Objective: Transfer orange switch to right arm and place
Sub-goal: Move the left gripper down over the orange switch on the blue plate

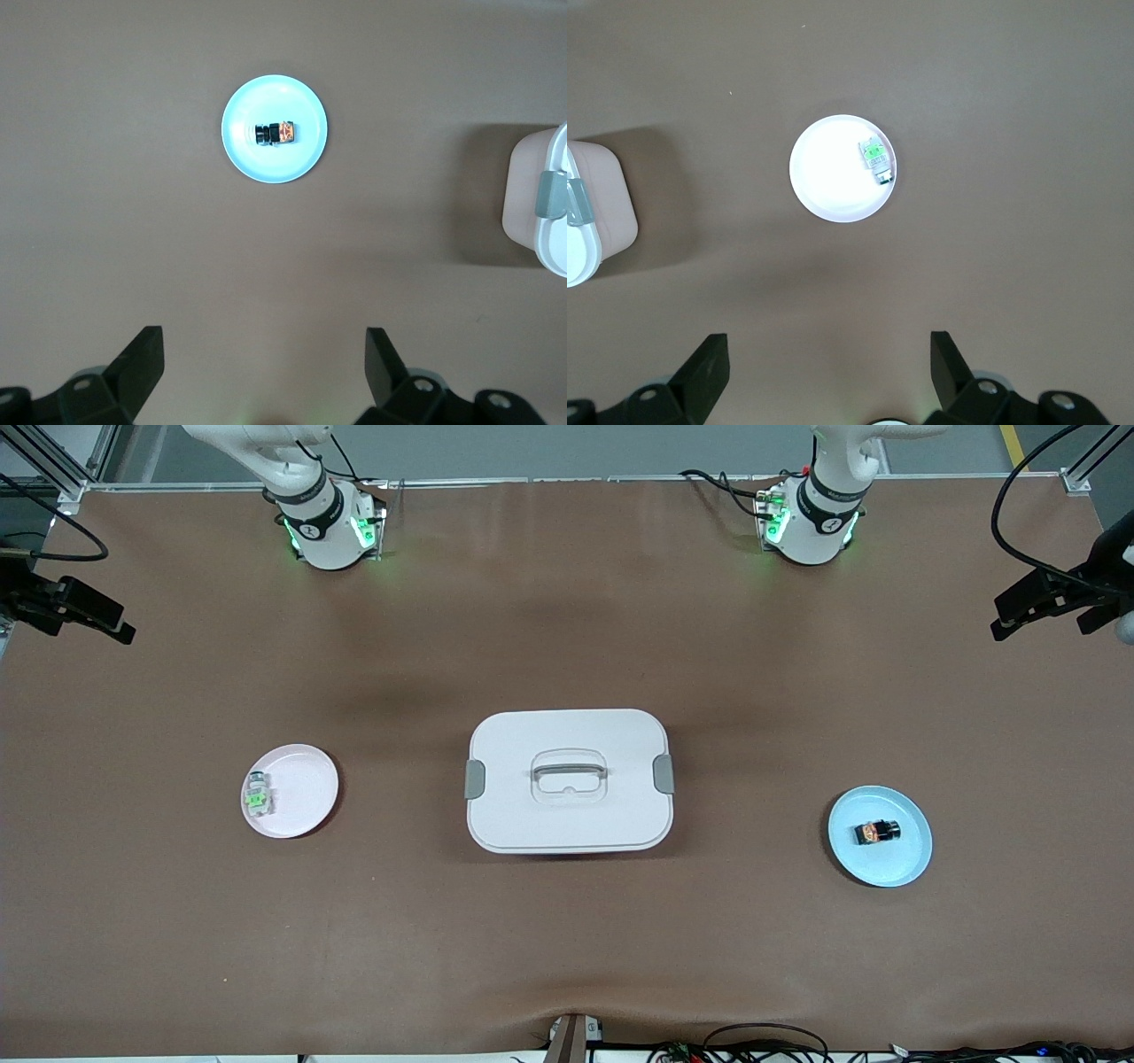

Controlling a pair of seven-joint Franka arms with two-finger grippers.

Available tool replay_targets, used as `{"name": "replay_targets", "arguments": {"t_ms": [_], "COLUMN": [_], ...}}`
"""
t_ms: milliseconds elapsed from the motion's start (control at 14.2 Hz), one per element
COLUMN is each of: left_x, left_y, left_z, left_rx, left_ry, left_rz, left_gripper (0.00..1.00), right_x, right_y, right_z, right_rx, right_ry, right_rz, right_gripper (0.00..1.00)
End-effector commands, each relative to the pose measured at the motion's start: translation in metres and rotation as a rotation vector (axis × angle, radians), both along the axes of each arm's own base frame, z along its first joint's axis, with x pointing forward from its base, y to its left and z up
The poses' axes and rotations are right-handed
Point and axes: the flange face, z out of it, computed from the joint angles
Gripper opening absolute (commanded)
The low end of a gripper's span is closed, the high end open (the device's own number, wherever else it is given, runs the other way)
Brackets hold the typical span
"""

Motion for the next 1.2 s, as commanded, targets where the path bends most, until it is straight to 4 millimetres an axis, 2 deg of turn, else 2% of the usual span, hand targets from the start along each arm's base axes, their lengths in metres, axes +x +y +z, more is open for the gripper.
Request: {"name": "replay_targets", "arguments": {"t_ms": [0, 71, 283, 495, 565, 636, 848, 989, 1130], "left_x": [-0.002, -0.001, 0.02, 0.049, 0.06, 0.068, 0.099, 0.105, 0.105], "left_y": [0.003, 0.004, 0.011, 0.01, 0.012, 0.024, 0.018, 0.015, 0.018], "left_z": [0.007, 0.006, -0.02, -0.065, -0.073, -0.083, -0.149, -0.201, -0.241], "left_rx": [0.012, 0.015, 0.022, 0.026, 0.034, 0.039, 0.037, 0.035, 0.031], "left_ry": [0.008, 0.01, 0.054, 0.115, 0.08, 0.048, 0.036, 0.022, -0.033], "left_rz": [0.002, 0.006, 0.01, -0.016, -0.018, -0.002, -0.019, -0.03, -0.03], "left_gripper": [1.0, 1.0, 1.0, 1.0, 1.0, 1.0, 1.0, 1.0, 1.0], "right_x": [0.001, 0.001, 0.001, 0.002, 0.001, 0.001, 0.002, 0.002, 0.001], "right_y": [-0.003, -0.002, -0.003, -0.003, -0.003, -0.002, -0.001, -0.001, -0.001], "right_z": [0.002, 0.002, 0.002, 0.001, 0.001, 0.001, 0.002, 0.002, 0.002], "right_rx": [0.003, 0.002, 0.002, 0.0, 0.0, 0.0, 0.0, 0.0, 0.0], "right_ry": [-0.001, -0.001, -0.001, -0.001, 0.001, 0.002, -0.004, -0.004, -0.001], "right_rz": [-0.003, -0.001, -0.003, -0.002, -0.002, 0.002, 0.04, 0.04, 0.041], "right_gripper": [1.0, 1.0, 1.0, 1.0, 1.0, 1.0, 1.0, 1.0, 1.0]}}
